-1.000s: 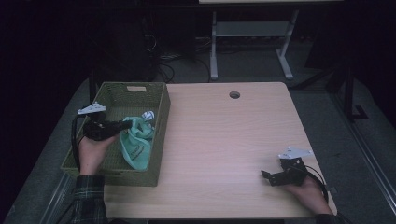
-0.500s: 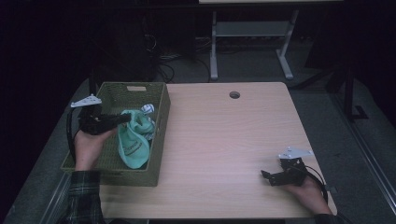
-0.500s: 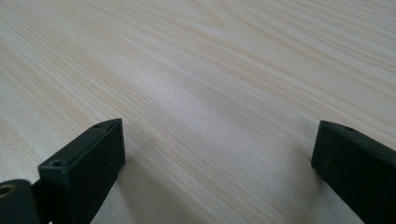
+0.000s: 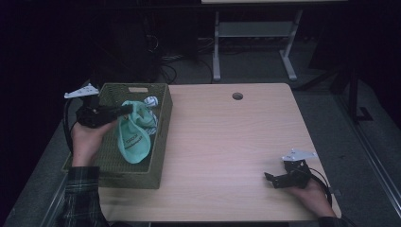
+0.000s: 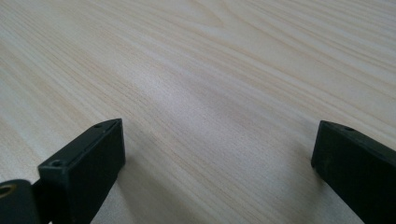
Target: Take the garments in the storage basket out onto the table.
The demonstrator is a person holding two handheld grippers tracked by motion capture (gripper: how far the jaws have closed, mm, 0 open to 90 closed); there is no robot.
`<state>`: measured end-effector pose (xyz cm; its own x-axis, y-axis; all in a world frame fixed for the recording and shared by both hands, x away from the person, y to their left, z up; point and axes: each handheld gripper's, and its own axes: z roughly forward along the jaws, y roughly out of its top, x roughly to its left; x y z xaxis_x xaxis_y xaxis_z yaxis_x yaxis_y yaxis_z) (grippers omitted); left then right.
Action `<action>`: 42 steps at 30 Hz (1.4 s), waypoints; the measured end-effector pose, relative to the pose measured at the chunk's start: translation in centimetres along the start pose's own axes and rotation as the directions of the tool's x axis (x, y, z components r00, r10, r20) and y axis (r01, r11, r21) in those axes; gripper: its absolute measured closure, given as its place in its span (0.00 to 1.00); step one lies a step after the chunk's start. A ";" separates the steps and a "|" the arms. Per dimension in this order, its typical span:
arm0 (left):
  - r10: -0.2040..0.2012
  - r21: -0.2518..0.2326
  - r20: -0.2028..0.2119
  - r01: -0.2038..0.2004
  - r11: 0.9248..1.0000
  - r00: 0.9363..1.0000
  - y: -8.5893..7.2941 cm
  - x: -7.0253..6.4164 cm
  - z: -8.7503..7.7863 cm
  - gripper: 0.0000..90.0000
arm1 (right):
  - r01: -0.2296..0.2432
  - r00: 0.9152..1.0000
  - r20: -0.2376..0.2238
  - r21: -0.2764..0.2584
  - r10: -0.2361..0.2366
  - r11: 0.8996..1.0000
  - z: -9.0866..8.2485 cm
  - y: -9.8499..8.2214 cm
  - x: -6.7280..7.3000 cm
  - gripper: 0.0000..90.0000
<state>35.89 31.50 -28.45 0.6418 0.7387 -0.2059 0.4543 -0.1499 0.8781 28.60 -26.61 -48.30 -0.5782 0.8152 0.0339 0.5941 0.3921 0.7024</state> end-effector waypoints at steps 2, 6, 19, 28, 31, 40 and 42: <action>0.006 -0.007 -0.002 -0.006 1.000 1.000 0.4 -0.3 0.0 0.92 | 0.000 1.000 0.000 0.000 0.000 1.000 0.0 0.0 0.0 0.03; 0.013 -0.021 0.007 -0.013 1.000 1.000 1.0 -0.6 -0.1 0.92 | -0.001 1.000 0.000 0.000 0.001 1.000 0.0 0.0 0.0 0.03; 0.071 -0.056 0.051 -0.068 0.996 0.996 4.4 -2.7 0.1 0.92 | -0.001 1.000 0.000 0.000 0.001 1.000 0.0 0.0 0.0 0.03; 0.108 -0.078 0.093 -0.101 0.992 0.990 5.9 -4.7 1.1 0.92 | 0.000 1.000 0.000 0.000 0.000 1.000 0.0 0.0 0.0 0.03; 0.118 -0.086 0.114 -0.108 0.990 0.987 6.2 -5.5 1.5 0.92 | 0.000 1.000 0.000 0.000 0.000 1.000 0.0 0.0 0.0 0.03; 0.155 -0.101 0.143 -0.142 0.985 0.977 6.9 -7.8 2.9 0.92 | 0.000 1.000 0.000 0.000 0.000 1.000 0.0 0.0 0.0 0.03; 0.158 -0.103 0.152 -0.143 0.984 0.976 6.9 -8.2 3.3 0.92 | 0.000 1.000 0.000 0.000 0.000 1.000 0.0 0.0 0.0 0.03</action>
<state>35.81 22.20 -22.16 0.7915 0.5976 -0.1281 0.2917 -0.1852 0.9384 28.60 -26.61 -48.30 -0.5782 0.8152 0.0337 0.5937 0.3921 0.7026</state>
